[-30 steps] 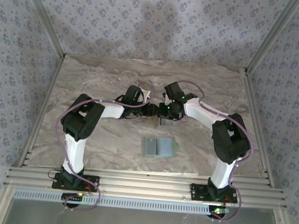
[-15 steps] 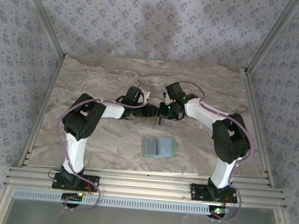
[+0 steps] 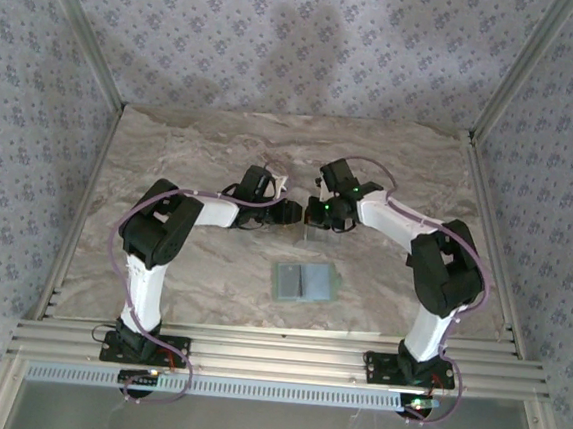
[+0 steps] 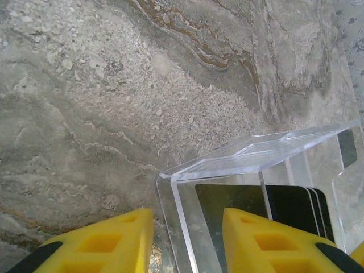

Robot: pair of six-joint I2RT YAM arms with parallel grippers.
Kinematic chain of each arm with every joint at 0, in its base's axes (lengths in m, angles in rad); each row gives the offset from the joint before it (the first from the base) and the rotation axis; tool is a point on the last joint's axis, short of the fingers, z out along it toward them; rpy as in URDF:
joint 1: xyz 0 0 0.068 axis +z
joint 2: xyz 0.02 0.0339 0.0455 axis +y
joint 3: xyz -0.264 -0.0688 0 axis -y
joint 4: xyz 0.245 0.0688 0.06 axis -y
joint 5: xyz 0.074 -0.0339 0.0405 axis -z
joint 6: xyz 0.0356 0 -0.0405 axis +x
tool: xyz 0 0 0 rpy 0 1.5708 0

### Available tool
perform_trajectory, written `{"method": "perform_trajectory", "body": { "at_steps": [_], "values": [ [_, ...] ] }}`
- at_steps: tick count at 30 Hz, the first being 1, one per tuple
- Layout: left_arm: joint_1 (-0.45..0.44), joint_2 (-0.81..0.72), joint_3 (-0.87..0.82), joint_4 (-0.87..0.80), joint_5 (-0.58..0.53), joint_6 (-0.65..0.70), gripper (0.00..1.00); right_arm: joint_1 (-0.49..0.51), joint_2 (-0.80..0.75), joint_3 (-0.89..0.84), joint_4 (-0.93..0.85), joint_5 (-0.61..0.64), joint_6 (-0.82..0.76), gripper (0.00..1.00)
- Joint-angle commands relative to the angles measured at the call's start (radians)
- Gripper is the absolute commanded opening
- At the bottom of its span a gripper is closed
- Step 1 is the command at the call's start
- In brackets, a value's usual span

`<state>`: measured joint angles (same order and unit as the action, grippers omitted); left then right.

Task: Put the credit cards into the card holder
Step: Pick up the credit card from the storage box.

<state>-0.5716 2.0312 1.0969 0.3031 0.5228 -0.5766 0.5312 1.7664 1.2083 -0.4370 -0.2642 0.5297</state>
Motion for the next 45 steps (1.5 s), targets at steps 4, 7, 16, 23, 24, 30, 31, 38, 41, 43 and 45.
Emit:
{"method": "perform_trajectory", "body": {
  "at_steps": [4,7,16,23,24,30,31,38,41,43,45],
  "values": [
    [-0.014,0.035,0.015,-0.047,-0.004,0.003,0.37,-0.01,-0.047,-0.044,-0.044,0.042,-0.021,0.0],
    [-0.016,0.036,0.017,-0.052,-0.009,0.004,0.37,-0.013,-0.06,-0.054,-0.045,0.049,-0.023,0.0],
    [-0.017,0.043,0.026,-0.06,-0.012,0.009,0.37,-0.022,-0.09,-0.063,-0.042,0.04,-0.025,0.0],
    [-0.017,0.043,0.026,-0.061,-0.011,0.007,0.37,-0.033,-0.097,-0.069,-0.046,0.034,-0.024,0.01],
    [-0.018,0.043,0.026,-0.061,-0.011,0.008,0.37,-0.034,-0.094,-0.069,-0.044,0.031,-0.022,0.02],
    [-0.019,-0.009,0.01,-0.061,-0.015,0.019,0.37,-0.045,-0.096,-0.079,-0.042,0.023,-0.019,0.0],
    [-0.019,-0.03,0.002,-0.06,-0.016,0.022,0.37,-0.046,-0.101,-0.081,-0.041,0.027,-0.018,0.0],
    [-0.06,-0.15,-0.025,-0.084,-0.061,0.056,0.37,-0.058,-0.118,-0.096,-0.038,0.034,-0.012,0.0],
    [-0.088,-0.172,-0.023,-0.086,-0.068,0.06,0.36,-0.064,-0.121,-0.1,-0.037,0.03,-0.01,0.0],
    [-0.1,-0.164,-0.013,-0.083,-0.059,0.052,0.3,-0.069,-0.126,-0.104,-0.036,0.027,-0.007,0.0],
    [-0.105,-0.144,0.005,-0.083,-0.043,0.043,0.19,-0.075,-0.131,-0.108,-0.034,0.023,-0.005,0.0]
  ]
}}
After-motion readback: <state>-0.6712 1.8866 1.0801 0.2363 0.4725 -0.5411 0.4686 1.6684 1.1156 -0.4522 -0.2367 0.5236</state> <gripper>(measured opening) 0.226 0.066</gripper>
